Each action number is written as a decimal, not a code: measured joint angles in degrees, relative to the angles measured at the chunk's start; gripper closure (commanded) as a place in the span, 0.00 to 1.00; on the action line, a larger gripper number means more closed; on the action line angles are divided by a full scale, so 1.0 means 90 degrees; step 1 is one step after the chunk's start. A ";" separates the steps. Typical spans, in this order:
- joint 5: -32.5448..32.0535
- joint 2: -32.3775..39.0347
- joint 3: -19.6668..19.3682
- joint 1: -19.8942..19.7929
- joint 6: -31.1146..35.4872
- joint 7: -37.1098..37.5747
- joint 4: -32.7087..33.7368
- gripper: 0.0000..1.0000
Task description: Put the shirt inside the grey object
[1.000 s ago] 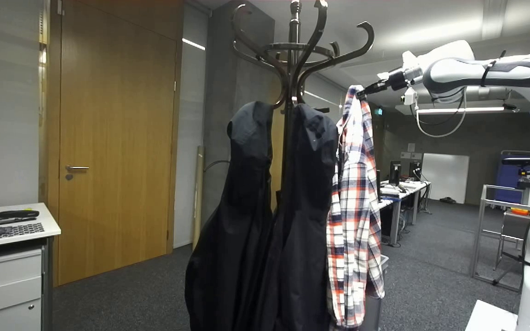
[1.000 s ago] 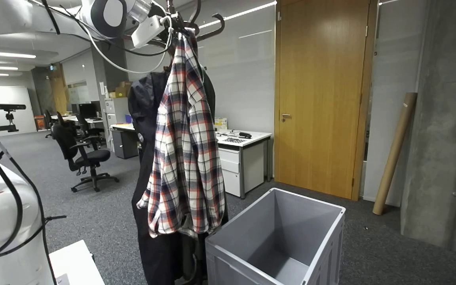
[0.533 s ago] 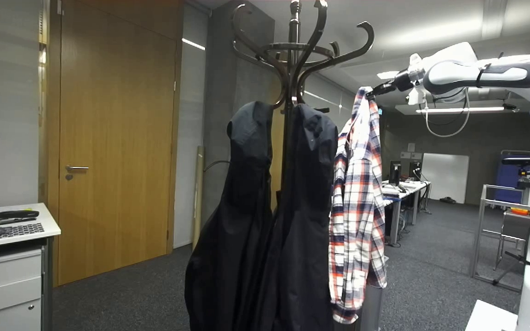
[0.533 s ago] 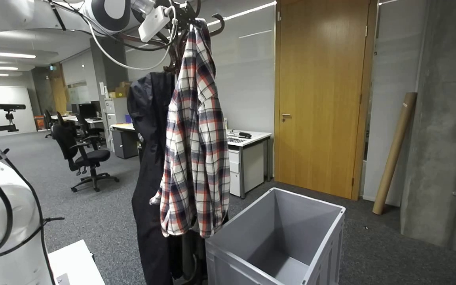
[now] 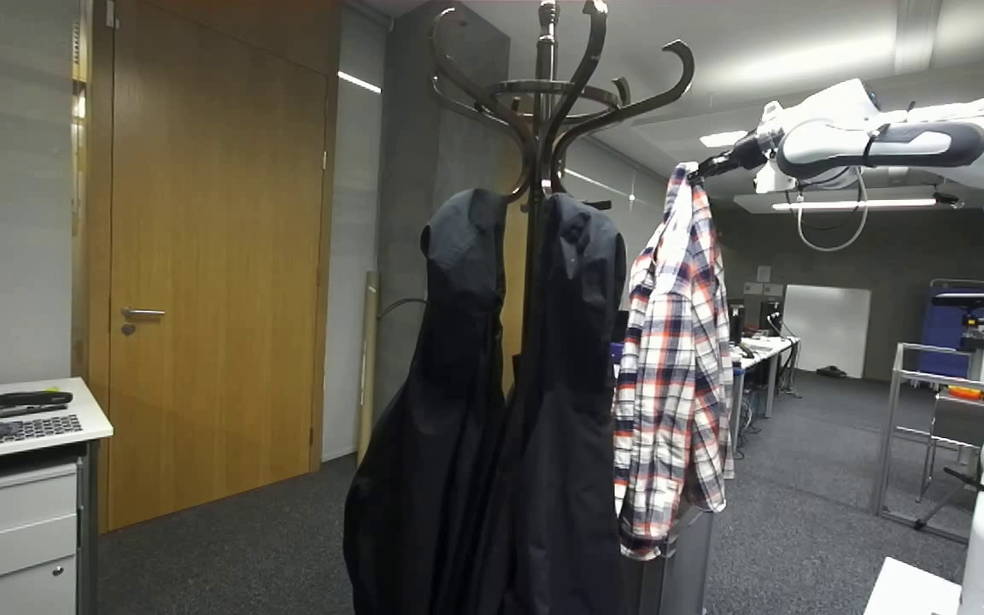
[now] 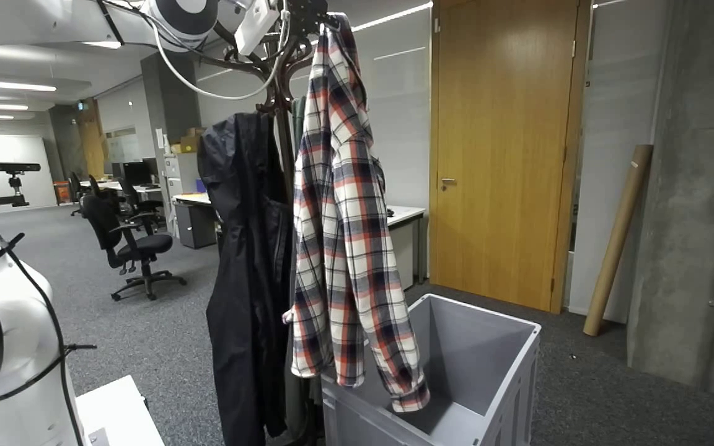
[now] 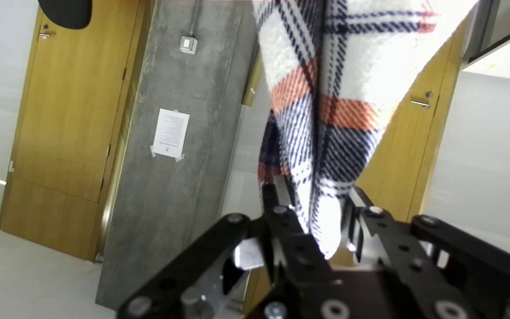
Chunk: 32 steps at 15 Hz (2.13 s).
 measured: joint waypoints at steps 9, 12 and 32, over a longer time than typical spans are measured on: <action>-0.0180 0.0550 0.0001 -0.0138 -0.0044 0.0075 0.0414 0.93; -0.0186 0.0562 -0.0031 -0.0190 -0.0045 0.0076 0.0473 0.93; -0.0647 0.0121 -0.0228 -0.0614 -0.0840 0.0153 0.0862 0.70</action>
